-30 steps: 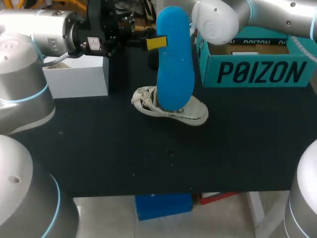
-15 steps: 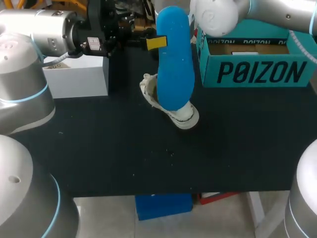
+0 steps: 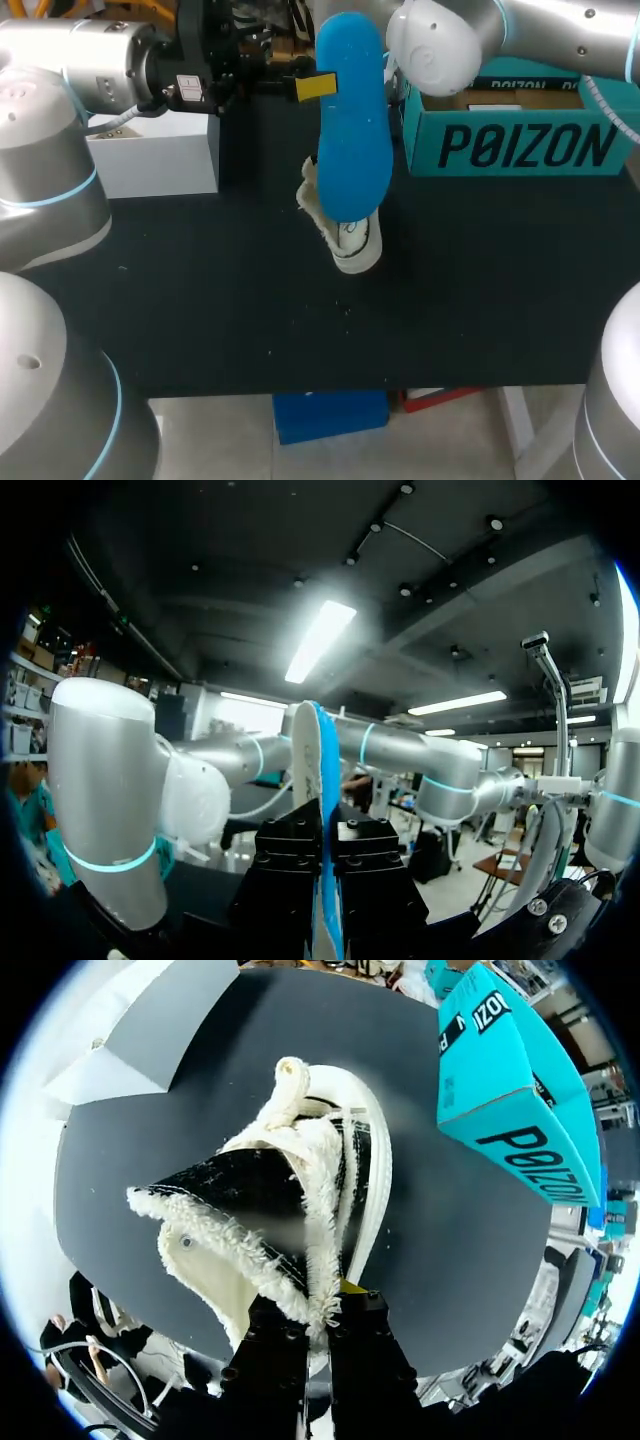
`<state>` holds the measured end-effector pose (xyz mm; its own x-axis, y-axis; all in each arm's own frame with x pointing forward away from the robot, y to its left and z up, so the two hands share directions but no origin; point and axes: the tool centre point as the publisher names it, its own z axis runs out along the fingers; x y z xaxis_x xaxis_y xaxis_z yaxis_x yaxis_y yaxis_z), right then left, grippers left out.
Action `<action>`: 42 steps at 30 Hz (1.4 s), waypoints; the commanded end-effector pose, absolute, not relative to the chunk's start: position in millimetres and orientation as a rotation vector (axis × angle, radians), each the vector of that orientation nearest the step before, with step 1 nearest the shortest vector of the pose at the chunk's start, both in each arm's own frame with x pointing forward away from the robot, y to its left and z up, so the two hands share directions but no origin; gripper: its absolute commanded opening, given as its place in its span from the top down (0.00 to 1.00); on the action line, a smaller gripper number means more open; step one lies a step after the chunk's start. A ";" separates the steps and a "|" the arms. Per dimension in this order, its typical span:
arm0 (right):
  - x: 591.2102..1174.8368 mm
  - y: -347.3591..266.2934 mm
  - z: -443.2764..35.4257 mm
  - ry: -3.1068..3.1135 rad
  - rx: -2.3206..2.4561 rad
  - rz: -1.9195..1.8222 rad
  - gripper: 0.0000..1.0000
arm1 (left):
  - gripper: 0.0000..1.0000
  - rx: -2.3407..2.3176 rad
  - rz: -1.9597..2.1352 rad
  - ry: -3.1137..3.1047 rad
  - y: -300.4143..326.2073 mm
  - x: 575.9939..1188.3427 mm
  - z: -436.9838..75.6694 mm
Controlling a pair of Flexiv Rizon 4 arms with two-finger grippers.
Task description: Take the shoe out of the shoebox, open the shoe tongue, remove and reinsert the insole, then place the shoe into the shoebox
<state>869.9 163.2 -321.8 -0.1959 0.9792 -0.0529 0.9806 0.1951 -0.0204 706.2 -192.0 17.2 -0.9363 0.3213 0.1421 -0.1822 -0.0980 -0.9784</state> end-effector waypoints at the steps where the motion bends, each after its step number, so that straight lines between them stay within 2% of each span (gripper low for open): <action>1: 867.7 169.3 -331.2 2.192 2.164 -0.078 1.00 | 1.00 -0.151 2.104 -1.847 -193.6 705.8 16.2; 29: 856.8 160.7 -374.1 2.083 2.181 -0.011 1.00 | 1.00 -0.151 2.104 -1.847 -193.6 705.8 16.2; 32: 855.3 154.9 -377.7 2.052 2.198 0.026 0.86 | 1.00 -0.151 2.104 -1.847 -193.6 705.8 16.2; 33: 854.8 152.7 -378.4 2.041 2.210 0.042 0.78 | 1.00 -0.151 2.104 -1.847 -193.6 705.8 16.2; 34: 854.2 150.4 -378.0 2.031 2.221 0.057 0.64 | 1.00 -0.151 2.104 -1.847 -193.6 705.8 16.2; 35: 853.7 148.5 -377.5 2.023 2.225 0.064 0.25 | 1.00 -0.151 2.104 -1.847 -193.6 705.8 16.2; 36: 853.7 146.7 -376.8 2.016 2.233 0.075 0.00 | 1.00 -0.151 2.104 -1.847 -193.6 705.8 16.2; 42: 852.4 136.2 -363.2 2.020 2.348 0.209 0.00 | 1.00 -0.151 2.104 -1.847 -193.6 705.8 16.2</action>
<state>857.4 152.5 -372.0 0.1480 0.9887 -0.0220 0.9829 -0.1446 0.1144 706.2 -192.0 17.2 -0.9363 0.3213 0.1422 -0.1822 -0.0980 -0.9784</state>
